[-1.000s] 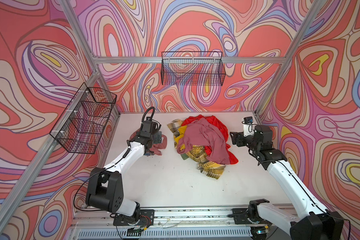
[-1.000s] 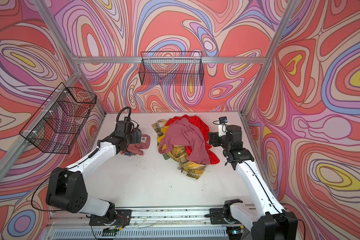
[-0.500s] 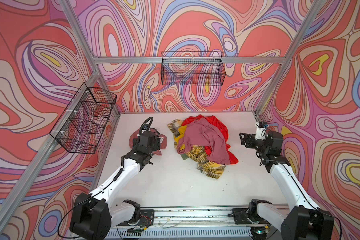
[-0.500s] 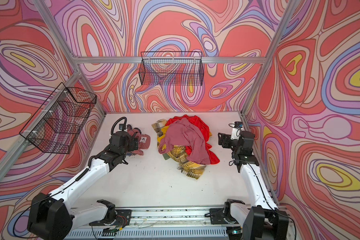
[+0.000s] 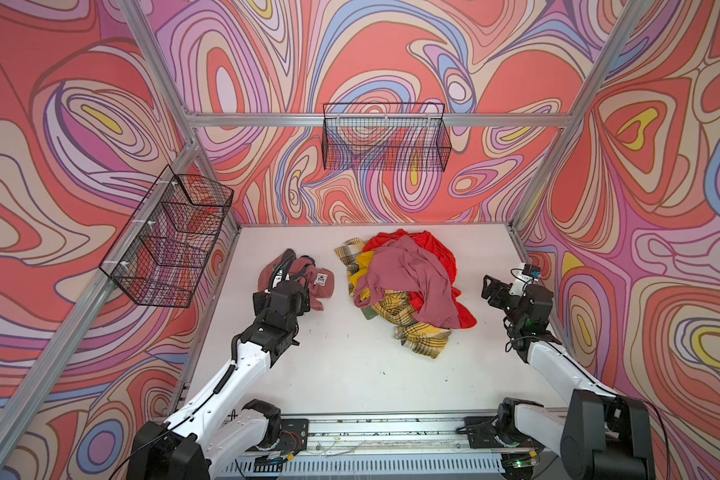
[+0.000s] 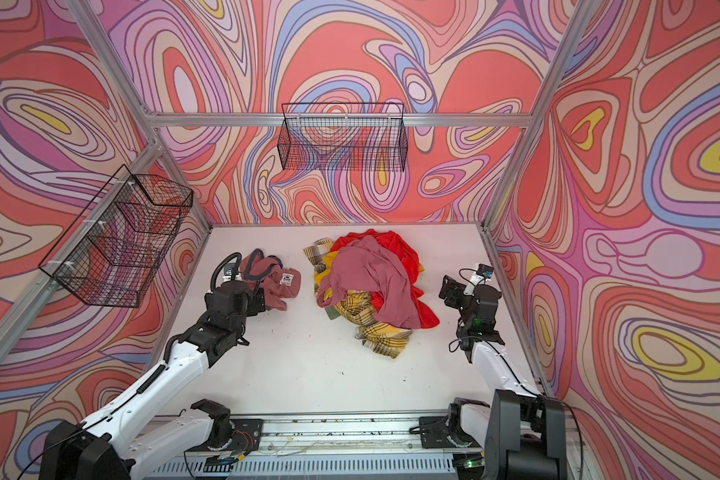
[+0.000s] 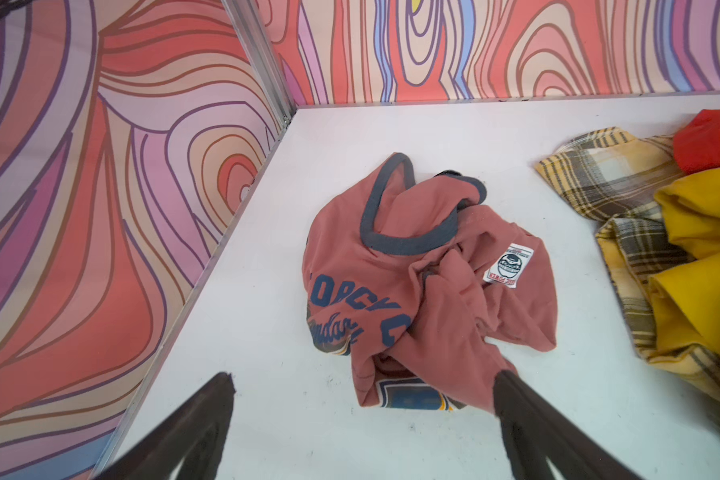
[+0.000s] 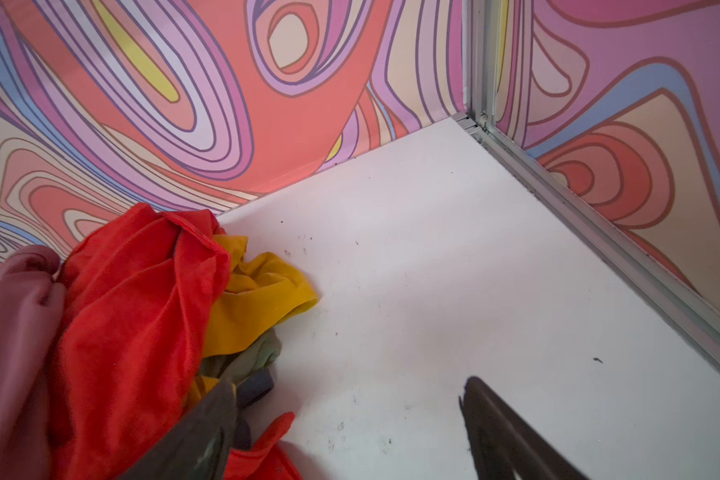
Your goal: Pick out a specific cloth from the pile
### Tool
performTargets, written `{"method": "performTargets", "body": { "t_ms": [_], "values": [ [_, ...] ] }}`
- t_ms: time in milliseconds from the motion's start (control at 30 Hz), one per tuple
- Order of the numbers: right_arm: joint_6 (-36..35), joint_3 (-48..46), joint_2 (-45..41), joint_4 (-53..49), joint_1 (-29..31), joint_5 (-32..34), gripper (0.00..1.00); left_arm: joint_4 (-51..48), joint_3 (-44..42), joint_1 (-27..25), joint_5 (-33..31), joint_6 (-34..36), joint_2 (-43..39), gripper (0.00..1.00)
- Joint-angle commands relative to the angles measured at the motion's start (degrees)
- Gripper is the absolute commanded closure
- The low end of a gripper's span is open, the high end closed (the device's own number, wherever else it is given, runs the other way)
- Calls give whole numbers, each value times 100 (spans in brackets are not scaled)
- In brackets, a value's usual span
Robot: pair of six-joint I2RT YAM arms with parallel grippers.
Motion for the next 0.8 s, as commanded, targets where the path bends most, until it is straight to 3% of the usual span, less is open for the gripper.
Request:
{"method": "performTargets", "body": {
  "t_ms": [0, 267, 433, 633, 767],
  "values": [
    [-380, -138, 422, 1022, -26, 304, 12, 232, -147, -7, -263, -6, -120, 0],
    [-368, -546, 1748, 3309, -18, -255, 14, 188, -232, -11, -218, -98, -225, 0],
    [-485, -583, 2235, 3796, -18, -322, 14, 222, -323, -17, -241, -51, -360, 0],
    [-644, -689, 2781, 4538, 135, -424, 5, 822, -819, -16, -311, 216, -443, 0],
    [-863, -679, 3050, 4693, 375, -156, 5, 912, -797, -11, -628, 307, -271, 0]
  ]
}}
